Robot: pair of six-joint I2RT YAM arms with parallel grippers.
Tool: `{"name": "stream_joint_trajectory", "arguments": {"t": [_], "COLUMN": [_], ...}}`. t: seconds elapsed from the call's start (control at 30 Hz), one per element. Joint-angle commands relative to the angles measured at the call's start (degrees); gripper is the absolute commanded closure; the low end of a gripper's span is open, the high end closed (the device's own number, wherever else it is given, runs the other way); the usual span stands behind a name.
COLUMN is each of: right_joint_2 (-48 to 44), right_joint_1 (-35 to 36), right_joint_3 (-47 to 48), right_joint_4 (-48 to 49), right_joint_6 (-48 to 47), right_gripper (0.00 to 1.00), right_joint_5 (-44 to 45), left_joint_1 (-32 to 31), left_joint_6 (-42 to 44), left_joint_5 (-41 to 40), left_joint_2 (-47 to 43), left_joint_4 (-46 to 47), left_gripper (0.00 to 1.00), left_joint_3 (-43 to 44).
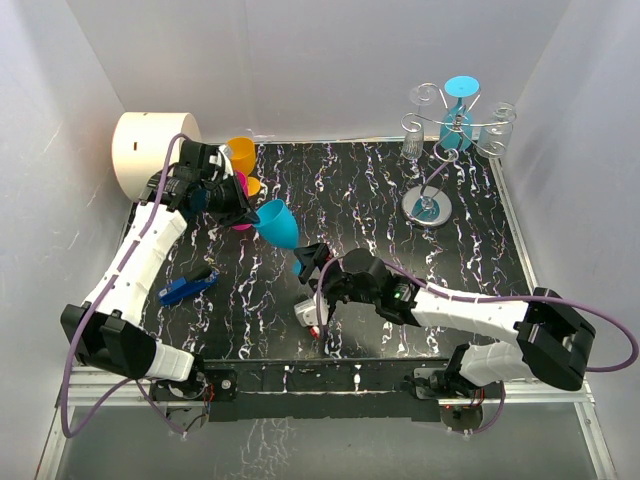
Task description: Take the wine glass off the wine glass rack
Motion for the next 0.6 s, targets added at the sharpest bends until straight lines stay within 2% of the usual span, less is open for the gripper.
{"name": "stream_joint_trajectory", "arguments": {"t": [0.0,0.1,0.17,0.23,0.3,0.37,0.43,0.57], "right_joint_2": [-2.01,-2.75,-2.43,-1.46,-0.26,1.77,4.59,9.17], "right_joint_1": [0.07,-0.41,-0.79,-1.17,-1.2,-1.62,-2.8,-6.3], "right_joint_3": [1.84,1.44,1.38,2.33,4.95,11.23,18.97,29.06], "right_joint_4": [-0.07,2.5,6.55,10.79,11.77,4.28,-7.3,-19.99], "right_joint_6": [11.55,23.61,35.61,50.18,64.15,74.39,80.84,91.15], "right_gripper": [0.02,0.02,0.02,0.02,0.02,0.02,0.02,0.02], "right_joint_5": [-0.78,-0.13,2.94,9.92,22.23,32.02,32.15,28.75], "left_joint_1": [-0.03,-0.06,0.01,0.38,1.01,2.08,3.45,5.57], "left_joint_6": [5.32,7.94,8.69,9.18,9.0,8.54,8.33,8.1], "left_joint_5": [-14.92,-23.69,-28.51,-31.06,-32.81,-33.27,-32.6,-32.98], "left_joint_2": [-1.69,-4.18,-4.7,-4.83,-4.76,-4.63,-4.55,-4.14], "left_joint_4": [-3.34,-2.42,-1.25,0.45,3.0,5.55,8.33,13.02], "left_gripper": [1.0,1.0,1.0,1.0,1.0,1.0,1.0,1.0], "left_joint_3": [-0.5,-4.21,-6.6,-8.29,-9.95,-11.17,-12.1,-12.95]}}
